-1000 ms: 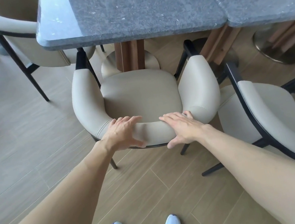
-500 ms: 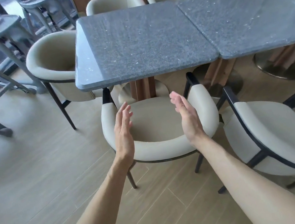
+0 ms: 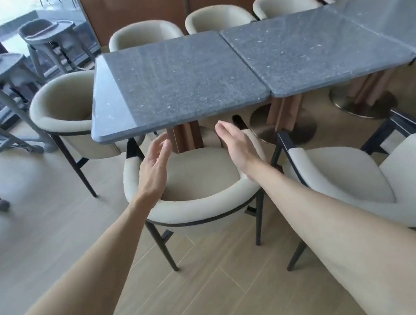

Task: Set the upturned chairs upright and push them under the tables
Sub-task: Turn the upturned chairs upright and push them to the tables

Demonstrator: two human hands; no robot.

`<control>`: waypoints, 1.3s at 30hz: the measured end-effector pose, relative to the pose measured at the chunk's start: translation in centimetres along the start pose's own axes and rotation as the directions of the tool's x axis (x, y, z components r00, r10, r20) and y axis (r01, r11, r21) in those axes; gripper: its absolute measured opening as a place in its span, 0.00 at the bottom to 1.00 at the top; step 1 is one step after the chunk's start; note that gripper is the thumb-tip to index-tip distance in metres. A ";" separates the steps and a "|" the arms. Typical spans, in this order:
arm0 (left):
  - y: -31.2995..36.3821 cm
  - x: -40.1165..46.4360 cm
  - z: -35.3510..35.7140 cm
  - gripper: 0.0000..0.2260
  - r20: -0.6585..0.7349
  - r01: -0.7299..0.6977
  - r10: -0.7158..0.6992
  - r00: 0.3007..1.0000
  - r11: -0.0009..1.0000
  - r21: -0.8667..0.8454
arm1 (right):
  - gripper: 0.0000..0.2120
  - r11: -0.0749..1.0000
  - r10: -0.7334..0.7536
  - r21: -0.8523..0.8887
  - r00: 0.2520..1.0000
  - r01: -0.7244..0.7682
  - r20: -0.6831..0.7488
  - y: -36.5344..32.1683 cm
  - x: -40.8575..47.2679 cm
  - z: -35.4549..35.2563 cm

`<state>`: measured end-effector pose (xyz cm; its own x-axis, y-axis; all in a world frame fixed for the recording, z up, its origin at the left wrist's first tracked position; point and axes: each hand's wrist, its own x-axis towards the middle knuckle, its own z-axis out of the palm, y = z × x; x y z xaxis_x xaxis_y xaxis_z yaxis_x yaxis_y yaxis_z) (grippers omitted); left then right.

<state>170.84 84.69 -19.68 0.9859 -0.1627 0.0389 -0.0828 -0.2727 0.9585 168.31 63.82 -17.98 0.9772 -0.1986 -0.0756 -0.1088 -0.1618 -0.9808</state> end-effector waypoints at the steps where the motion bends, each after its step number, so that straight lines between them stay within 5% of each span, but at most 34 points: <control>1: -1.4 -0.2 0.3 0.24 0.058 0.040 -0.044 0.997 0.996 0.077 | 0.26 0.997 0.051 -0.053 0.998 -0.049 0.032 1.0 0.4 0.3; 7: -11.3 1.6 0.3 0.35 0.208 0.198 -0.316 0.926 0.872 0.447 | 0.32 0.811 0.243 -0.578 0.949 -0.086 0.200 8.7 4.0 1.5; 11: -18.8 4.3 0.9 0.48 0.305 -0.022 -0.449 0.840 0.534 0.845 | 0.40 0.377 0.440 -0.912 0.836 0.159 0.327 15.6 6.1 3.9; 16: -25.2 5.7 2.8 0.52 0.408 -0.378 -0.426 0.807 0.159 0.912 | 0.51 0.108 0.523 -0.924 0.769 0.366 0.366 22.0 6.3 7.3; 20: -25.4 6.5 3.0 0.37 0.471 -0.447 -0.318 0.822 0.152 0.882 | 0.35 -0.006 0.414 -0.905 0.825 0.426 0.385 22.9 6.4 7.3; 24: -24.8 6.0 3.9 0.31 0.476 -0.456 -0.334 0.814 0.141 0.879 | 0.33 -0.023 0.367 -0.885 0.827 0.465 0.425 23.2 6.1 6.0; 29: -24.6 5.5 4.6 0.41 0.488 -0.445 -0.402 0.775 0.201 0.873 | 0.38 0.070 0.422 -0.849 0.756 0.524 0.501 23.1 6.7 3.7; 32: -22.4 6.5 4.3 0.50 0.438 -0.171 -0.508 0.742 0.488 0.856 | 0.43 0.388 0.418 -0.855 0.761 0.344 0.496 20.6 7.8 2.6; 34: -19.2 7.1 4.7 0.40 0.347 0.132 -0.453 0.821 0.742 0.657 | 0.38 0.636 0.283 -0.752 0.854 0.173 0.437 18.4 8.1 1.4; 36: -15.6 7.4 6.2 0.28 0.211 0.267 -0.343 0.915 0.909 0.320 | 0.31 0.839 0.145 -0.542 0.943 0.043 0.299 16.3 7.6 -0.6; 39: -10.3 6.5 10.7 0.19 0.095 0.285 -0.281 0.955 0.958 -0.036 | 0.25 0.963 0.122 -0.248 0.990 -0.102 0.064 13.8 5.2 -5.8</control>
<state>176.49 76.27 -32.28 0.9509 -0.1693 -0.2590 0.2070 -0.2739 0.9392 170.85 54.95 -30.84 0.9664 -0.1542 -0.2059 -0.2500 -0.3749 -0.8927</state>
